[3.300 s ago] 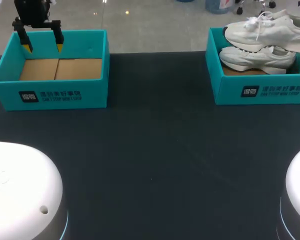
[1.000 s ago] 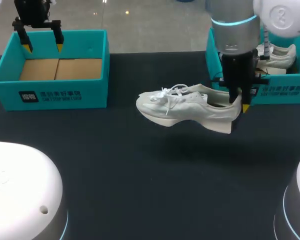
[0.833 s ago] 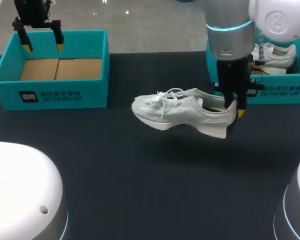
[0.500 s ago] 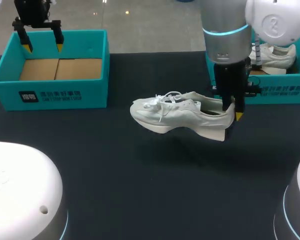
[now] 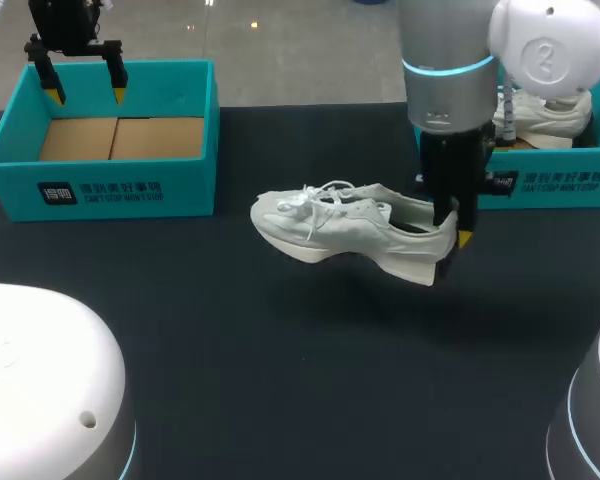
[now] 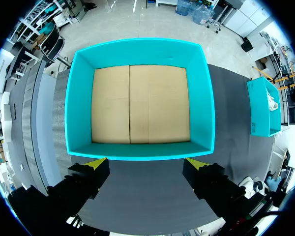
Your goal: Take the shoe out of the shoebox, open the shoe tongue, remove and reinsert the insole, then place the shoe into the shoebox
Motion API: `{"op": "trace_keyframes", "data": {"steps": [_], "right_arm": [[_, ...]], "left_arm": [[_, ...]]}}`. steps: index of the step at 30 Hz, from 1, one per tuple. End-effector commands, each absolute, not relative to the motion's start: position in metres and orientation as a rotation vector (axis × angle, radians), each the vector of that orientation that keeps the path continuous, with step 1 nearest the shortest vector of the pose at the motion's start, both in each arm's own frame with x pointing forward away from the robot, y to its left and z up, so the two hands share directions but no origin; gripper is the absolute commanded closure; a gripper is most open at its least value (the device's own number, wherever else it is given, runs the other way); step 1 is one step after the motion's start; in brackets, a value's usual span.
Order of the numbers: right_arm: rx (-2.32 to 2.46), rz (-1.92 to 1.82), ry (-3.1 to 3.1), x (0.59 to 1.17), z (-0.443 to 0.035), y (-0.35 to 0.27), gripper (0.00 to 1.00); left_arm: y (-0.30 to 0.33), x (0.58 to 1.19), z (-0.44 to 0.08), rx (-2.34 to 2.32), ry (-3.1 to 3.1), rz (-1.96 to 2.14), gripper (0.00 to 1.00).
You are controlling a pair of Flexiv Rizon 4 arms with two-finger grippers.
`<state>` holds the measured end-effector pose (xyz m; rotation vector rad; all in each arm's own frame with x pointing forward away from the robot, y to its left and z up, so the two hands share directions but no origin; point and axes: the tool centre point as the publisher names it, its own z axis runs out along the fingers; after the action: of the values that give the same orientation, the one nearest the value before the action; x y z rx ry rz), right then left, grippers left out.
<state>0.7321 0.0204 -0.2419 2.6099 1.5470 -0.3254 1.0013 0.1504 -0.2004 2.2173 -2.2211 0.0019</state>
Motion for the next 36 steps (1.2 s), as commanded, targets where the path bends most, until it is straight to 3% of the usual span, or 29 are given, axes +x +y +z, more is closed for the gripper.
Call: {"op": "trace_keyframes", "data": {"steps": [1,26,36], "right_arm": [[2.615,-0.327,1.494,0.734,-0.267,0.037,1.0],[2.493,-0.368,1.636,0.74,-0.377,0.062,1.0],[2.556,-0.352,1.573,0.743,-0.395,0.06,1.0]], "left_arm": [[0.15,1.001,-0.2,2.219,-2.221,0.001,0.0],[0.15,1.001,-0.2,2.219,-2.221,0.001,0.0],[0.15,1.001,-0.2,2.219,-2.221,0.001,0.0]]}}
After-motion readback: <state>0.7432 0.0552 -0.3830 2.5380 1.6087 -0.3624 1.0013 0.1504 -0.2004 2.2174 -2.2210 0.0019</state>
